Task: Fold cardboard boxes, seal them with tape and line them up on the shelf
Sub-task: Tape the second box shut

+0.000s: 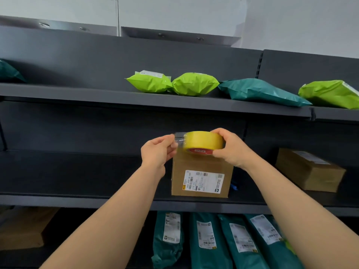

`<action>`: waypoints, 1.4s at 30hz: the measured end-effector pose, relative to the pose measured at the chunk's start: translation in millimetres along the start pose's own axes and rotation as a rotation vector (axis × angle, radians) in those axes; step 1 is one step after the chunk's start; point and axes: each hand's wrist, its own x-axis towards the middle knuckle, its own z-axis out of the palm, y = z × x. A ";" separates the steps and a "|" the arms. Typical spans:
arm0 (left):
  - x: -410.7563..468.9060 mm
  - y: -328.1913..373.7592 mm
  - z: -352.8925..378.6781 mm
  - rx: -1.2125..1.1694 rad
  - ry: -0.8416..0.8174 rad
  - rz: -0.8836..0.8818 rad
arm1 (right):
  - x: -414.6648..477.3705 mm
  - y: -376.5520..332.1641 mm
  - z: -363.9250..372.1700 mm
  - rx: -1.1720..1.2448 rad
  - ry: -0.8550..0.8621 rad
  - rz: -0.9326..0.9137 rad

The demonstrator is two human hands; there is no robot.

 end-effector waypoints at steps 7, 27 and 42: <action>30.2 -1.6 3.8 -0.048 0.066 -0.092 | 40.7 0.2 0.5 -0.064 -0.019 -0.002; 81.1 -37.2 -10.9 0.042 0.149 -0.394 | 73.9 31.7 43.5 -0.049 0.029 0.114; 86.0 -53.3 -13.0 -0.053 0.106 -0.493 | 74.8 36.2 56.5 -0.010 -0.054 0.226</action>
